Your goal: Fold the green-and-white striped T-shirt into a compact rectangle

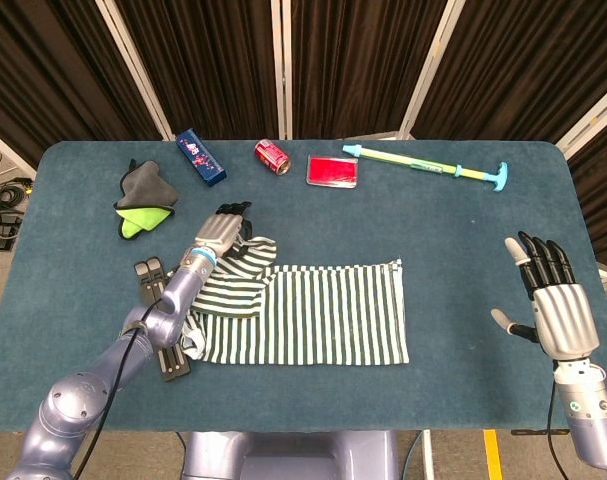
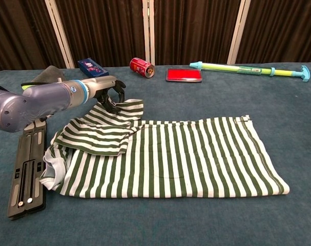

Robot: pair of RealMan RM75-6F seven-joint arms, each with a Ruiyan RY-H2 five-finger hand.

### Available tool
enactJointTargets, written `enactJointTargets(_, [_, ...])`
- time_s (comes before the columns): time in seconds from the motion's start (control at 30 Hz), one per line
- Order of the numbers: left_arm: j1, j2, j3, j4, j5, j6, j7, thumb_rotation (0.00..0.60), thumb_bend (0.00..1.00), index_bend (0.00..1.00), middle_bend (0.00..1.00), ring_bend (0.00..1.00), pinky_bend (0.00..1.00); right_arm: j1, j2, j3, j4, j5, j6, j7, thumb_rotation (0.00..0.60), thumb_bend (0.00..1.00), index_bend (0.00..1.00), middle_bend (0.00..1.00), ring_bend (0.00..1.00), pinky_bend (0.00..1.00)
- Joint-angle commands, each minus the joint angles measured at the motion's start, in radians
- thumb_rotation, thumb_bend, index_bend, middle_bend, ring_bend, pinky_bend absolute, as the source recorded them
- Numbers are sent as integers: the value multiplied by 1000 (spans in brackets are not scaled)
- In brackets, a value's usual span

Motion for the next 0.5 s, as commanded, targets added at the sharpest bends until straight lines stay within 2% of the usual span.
enactJointTargets(0.03, [2, 5, 1, -8, 0, 6, 9, 600, 506, 608, 0, 0, 0, 0, 0, 0, -1, -1, 0, 1, 600, 20, 78, 0, 0, 0])
enactJointTargets(0.27, [20, 33, 7, -60, 1, 56, 86, 600, 510, 620, 0, 0, 0, -2, 4, 1, -4, -3, 5, 11, 600, 20, 78, 0, 0, 0])
enactJointTargets(0.37, [42, 70, 9, -131, -4, 87, 126, 600, 514, 636, 0, 0, 0, -3, 6, 1, -5, -6, 8, 14, 600, 20, 78, 0, 0, 0])
enactJointTargets(0.5, [89, 159, 15, -296, -20, 132, 201, 600, 516, 640, 0, 0, 0, -3, 7, -2, -9, -14, 11, 19, 600, 20, 78, 0, 0, 0])
